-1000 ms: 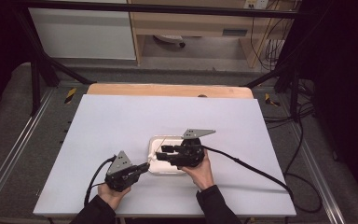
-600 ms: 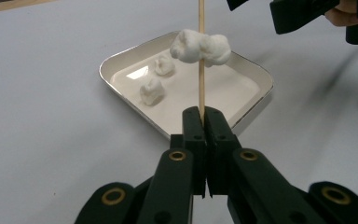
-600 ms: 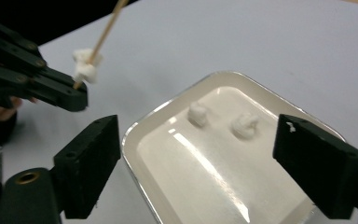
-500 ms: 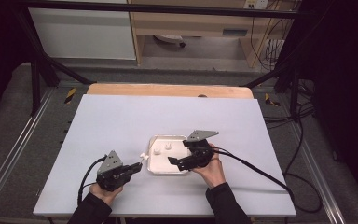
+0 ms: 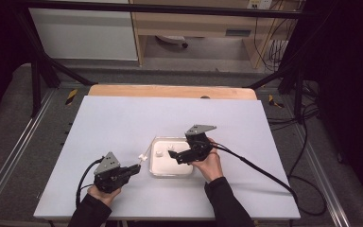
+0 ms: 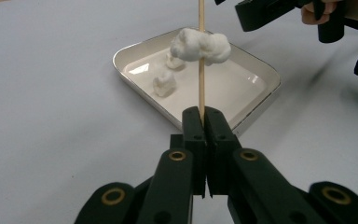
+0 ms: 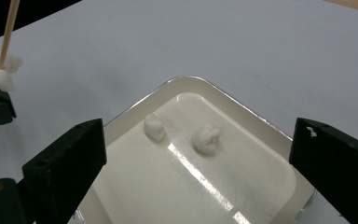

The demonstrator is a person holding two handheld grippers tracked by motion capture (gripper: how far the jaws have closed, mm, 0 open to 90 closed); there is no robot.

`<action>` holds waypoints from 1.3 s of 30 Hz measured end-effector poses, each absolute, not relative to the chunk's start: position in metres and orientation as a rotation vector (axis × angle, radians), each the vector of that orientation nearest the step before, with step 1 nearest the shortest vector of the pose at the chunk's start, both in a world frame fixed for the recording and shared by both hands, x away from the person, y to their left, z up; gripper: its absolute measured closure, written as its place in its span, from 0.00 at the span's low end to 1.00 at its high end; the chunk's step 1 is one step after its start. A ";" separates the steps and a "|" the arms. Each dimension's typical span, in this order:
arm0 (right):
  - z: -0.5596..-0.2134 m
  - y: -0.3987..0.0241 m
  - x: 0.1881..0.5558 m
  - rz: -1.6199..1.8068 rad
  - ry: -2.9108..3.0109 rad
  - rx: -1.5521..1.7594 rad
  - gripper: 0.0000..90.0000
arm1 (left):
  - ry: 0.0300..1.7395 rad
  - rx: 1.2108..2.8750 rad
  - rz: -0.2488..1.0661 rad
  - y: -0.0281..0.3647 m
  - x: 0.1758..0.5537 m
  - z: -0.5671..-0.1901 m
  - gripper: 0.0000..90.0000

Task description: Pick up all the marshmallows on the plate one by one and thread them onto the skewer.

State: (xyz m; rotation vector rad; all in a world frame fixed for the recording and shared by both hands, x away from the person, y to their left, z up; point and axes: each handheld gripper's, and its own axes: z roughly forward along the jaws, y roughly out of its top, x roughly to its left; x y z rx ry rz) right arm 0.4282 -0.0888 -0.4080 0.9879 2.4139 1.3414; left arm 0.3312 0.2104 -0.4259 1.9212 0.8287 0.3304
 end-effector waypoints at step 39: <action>-0.451 -0.061 0.460 1.163 2.514 0.963 0.72 | 0.829 1.921 0.318 0.211 0.333 -0.427 0.98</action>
